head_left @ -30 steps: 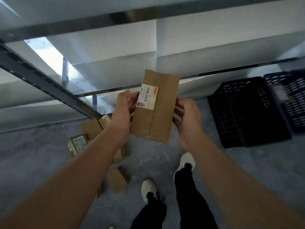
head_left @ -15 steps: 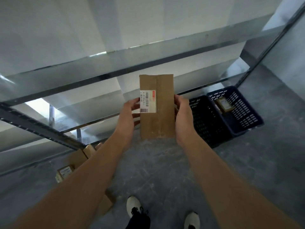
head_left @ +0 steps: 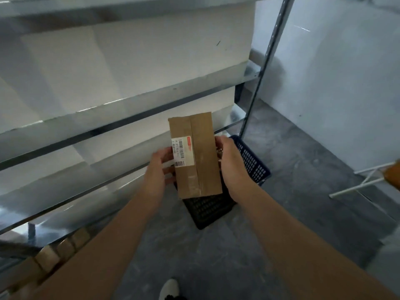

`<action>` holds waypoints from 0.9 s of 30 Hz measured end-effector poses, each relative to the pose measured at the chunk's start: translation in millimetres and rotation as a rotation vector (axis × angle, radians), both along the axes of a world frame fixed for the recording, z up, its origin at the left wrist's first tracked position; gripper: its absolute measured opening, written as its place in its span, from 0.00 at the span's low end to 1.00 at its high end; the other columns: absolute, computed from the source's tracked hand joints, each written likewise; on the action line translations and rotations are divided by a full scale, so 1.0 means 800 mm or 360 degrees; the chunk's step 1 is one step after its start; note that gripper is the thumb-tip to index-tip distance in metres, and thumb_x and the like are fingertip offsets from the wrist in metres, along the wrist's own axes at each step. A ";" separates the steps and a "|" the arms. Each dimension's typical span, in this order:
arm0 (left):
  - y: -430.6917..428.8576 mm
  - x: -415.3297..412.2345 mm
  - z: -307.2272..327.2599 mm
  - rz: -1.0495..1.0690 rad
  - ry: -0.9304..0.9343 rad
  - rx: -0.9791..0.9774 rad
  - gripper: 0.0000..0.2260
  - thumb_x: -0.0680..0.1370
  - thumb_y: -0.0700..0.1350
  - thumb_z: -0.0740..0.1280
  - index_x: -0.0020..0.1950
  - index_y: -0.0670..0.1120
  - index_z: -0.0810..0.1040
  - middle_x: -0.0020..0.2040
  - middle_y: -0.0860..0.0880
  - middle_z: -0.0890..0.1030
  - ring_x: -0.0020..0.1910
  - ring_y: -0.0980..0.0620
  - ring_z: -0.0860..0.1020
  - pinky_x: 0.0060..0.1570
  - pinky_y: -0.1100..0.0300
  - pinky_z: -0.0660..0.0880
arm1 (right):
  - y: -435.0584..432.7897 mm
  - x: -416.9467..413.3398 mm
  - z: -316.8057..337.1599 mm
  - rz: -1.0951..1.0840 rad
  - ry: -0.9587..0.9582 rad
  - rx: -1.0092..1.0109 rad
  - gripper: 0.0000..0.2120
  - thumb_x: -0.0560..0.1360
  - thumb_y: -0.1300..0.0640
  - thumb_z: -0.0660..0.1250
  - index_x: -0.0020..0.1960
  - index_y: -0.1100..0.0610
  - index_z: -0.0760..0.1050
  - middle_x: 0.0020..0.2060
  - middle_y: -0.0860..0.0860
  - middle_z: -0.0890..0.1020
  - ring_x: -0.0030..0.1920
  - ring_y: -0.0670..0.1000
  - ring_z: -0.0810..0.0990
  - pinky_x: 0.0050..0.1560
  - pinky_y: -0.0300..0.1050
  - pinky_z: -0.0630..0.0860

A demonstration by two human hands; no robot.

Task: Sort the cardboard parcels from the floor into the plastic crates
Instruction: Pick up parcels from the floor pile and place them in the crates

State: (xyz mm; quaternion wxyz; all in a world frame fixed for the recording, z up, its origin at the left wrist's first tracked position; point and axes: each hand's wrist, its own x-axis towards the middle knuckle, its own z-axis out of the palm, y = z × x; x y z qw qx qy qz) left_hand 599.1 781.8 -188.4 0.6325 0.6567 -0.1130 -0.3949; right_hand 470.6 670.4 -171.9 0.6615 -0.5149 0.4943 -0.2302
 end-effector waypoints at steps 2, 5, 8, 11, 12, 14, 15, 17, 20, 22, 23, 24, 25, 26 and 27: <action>-0.048 -0.021 -0.003 -0.0031 0.0024 -0.0014 0.19 0.84 0.57 0.55 0.63 0.52 0.81 0.58 0.49 0.85 0.56 0.48 0.82 0.49 0.55 0.77 | -0.042 -0.018 -0.010 -0.0097 -0.0019 0.0072 0.24 0.84 0.39 0.58 0.53 0.53 0.86 0.47 0.52 0.90 0.56 0.58 0.87 0.66 0.64 0.81; -0.126 -0.039 -0.017 -0.0094 0.0069 0.0032 0.19 0.84 0.56 0.56 0.64 0.51 0.81 0.57 0.50 0.85 0.55 0.50 0.83 0.48 0.56 0.77 | -0.109 -0.037 -0.029 -0.0184 0.0016 0.0074 0.25 0.82 0.37 0.58 0.53 0.53 0.85 0.49 0.53 0.89 0.56 0.58 0.87 0.67 0.66 0.81; -0.209 -0.046 -0.038 -0.0172 0.0088 0.0048 0.20 0.84 0.56 0.55 0.66 0.51 0.81 0.59 0.49 0.84 0.57 0.48 0.82 0.50 0.56 0.77 | -0.184 -0.049 -0.047 -0.0230 0.0062 0.0065 0.28 0.83 0.37 0.56 0.59 0.56 0.85 0.53 0.55 0.89 0.57 0.58 0.87 0.63 0.63 0.83; -0.292 -0.051 -0.052 -0.0220 0.0107 0.0051 0.20 0.83 0.57 0.55 0.66 0.51 0.80 0.59 0.49 0.84 0.57 0.48 0.81 0.49 0.55 0.76 | -0.262 -0.058 -0.063 -0.0306 0.0070 0.0023 0.28 0.84 0.38 0.55 0.63 0.58 0.83 0.56 0.57 0.88 0.59 0.60 0.87 0.62 0.65 0.84; -0.318 -0.053 -0.056 -0.0228 0.0106 0.0049 0.21 0.83 0.57 0.54 0.67 0.50 0.80 0.59 0.49 0.83 0.57 0.48 0.81 0.49 0.56 0.76 | -0.286 -0.060 -0.066 -0.0315 0.0072 0.0021 0.28 0.85 0.39 0.54 0.64 0.58 0.82 0.56 0.58 0.88 0.59 0.60 0.86 0.62 0.65 0.84; -0.371 -0.057 -0.061 -0.0278 0.0102 0.0074 0.22 0.84 0.57 0.53 0.68 0.50 0.79 0.59 0.48 0.83 0.58 0.47 0.80 0.50 0.55 0.76 | -0.333 -0.066 -0.072 -0.0340 0.0078 0.0016 0.27 0.84 0.39 0.55 0.65 0.58 0.81 0.57 0.58 0.87 0.60 0.60 0.86 0.63 0.66 0.83; -0.395 -0.060 -0.061 -0.0304 0.0099 0.0078 0.22 0.84 0.57 0.52 0.67 0.50 0.79 0.58 0.49 0.84 0.57 0.47 0.81 0.51 0.55 0.76 | -0.354 -0.070 -0.073 -0.0369 0.0073 0.0009 0.28 0.83 0.38 0.55 0.65 0.58 0.81 0.58 0.59 0.87 0.60 0.61 0.85 0.64 0.67 0.82; -0.438 -0.065 -0.059 -0.0292 0.0098 0.0092 0.21 0.84 0.56 0.53 0.65 0.50 0.81 0.52 0.52 0.86 0.54 0.49 0.82 0.51 0.55 0.77 | -0.398 -0.075 -0.078 -0.0390 0.0054 0.0027 0.29 0.83 0.38 0.55 0.66 0.58 0.80 0.60 0.59 0.86 0.61 0.61 0.85 0.65 0.67 0.82; -0.498 -0.077 -0.059 -0.0236 0.0124 0.0113 0.19 0.84 0.55 0.54 0.60 0.51 0.82 0.48 0.53 0.87 0.51 0.51 0.82 0.47 0.57 0.77 | -0.463 -0.087 -0.088 -0.0321 0.0052 0.0072 0.25 0.87 0.41 0.54 0.66 0.55 0.81 0.54 0.54 0.87 0.53 0.49 0.86 0.58 0.53 0.84; -0.536 -0.088 -0.064 -0.0203 0.0130 0.0113 0.19 0.85 0.55 0.53 0.60 0.51 0.82 0.51 0.51 0.86 0.50 0.52 0.82 0.45 0.59 0.78 | -0.507 -0.094 -0.098 -0.0254 0.0075 0.0074 0.22 0.87 0.40 0.54 0.64 0.49 0.82 0.54 0.48 0.87 0.55 0.47 0.85 0.58 0.50 0.82; -0.555 -0.094 -0.067 -0.0176 0.0126 0.0120 0.19 0.85 0.55 0.52 0.60 0.51 0.81 0.52 0.51 0.85 0.50 0.52 0.82 0.45 0.59 0.78 | -0.528 -0.096 -0.104 -0.0215 0.0091 0.0063 0.20 0.86 0.39 0.54 0.63 0.46 0.82 0.56 0.46 0.86 0.58 0.48 0.85 0.61 0.53 0.82; -0.572 -0.101 -0.071 -0.0142 0.0122 0.0129 0.19 0.85 0.55 0.52 0.60 0.51 0.81 0.53 0.51 0.85 0.50 0.52 0.82 0.46 0.59 0.78 | -0.549 -0.098 -0.111 -0.0168 0.0104 0.0052 0.19 0.85 0.38 0.55 0.61 0.44 0.81 0.57 0.46 0.86 0.59 0.48 0.85 0.64 0.56 0.82; -0.589 -0.106 -0.078 -0.0099 0.0120 0.0141 0.19 0.85 0.55 0.52 0.62 0.51 0.81 0.53 0.50 0.84 0.51 0.52 0.81 0.47 0.58 0.77 | -0.569 -0.100 -0.120 -0.0118 0.0104 0.0054 0.19 0.84 0.38 0.55 0.61 0.44 0.81 0.57 0.47 0.86 0.59 0.49 0.85 0.65 0.57 0.82; -0.604 -0.111 -0.086 -0.0043 0.0131 0.0162 0.20 0.85 0.55 0.52 0.63 0.50 0.81 0.54 0.50 0.84 0.51 0.51 0.81 0.48 0.57 0.78 | -0.588 -0.102 -0.128 -0.0068 0.0104 0.0059 0.20 0.83 0.37 0.56 0.61 0.45 0.81 0.57 0.47 0.86 0.59 0.49 0.85 0.66 0.59 0.82; -0.617 -0.117 -0.095 0.0033 0.0154 0.0186 0.20 0.85 0.55 0.53 0.64 0.50 0.81 0.54 0.49 0.85 0.52 0.50 0.81 0.49 0.56 0.78 | -0.607 -0.102 -0.139 -0.0015 0.0109 0.0072 0.21 0.82 0.36 0.56 0.61 0.46 0.82 0.57 0.48 0.87 0.59 0.50 0.86 0.66 0.60 0.82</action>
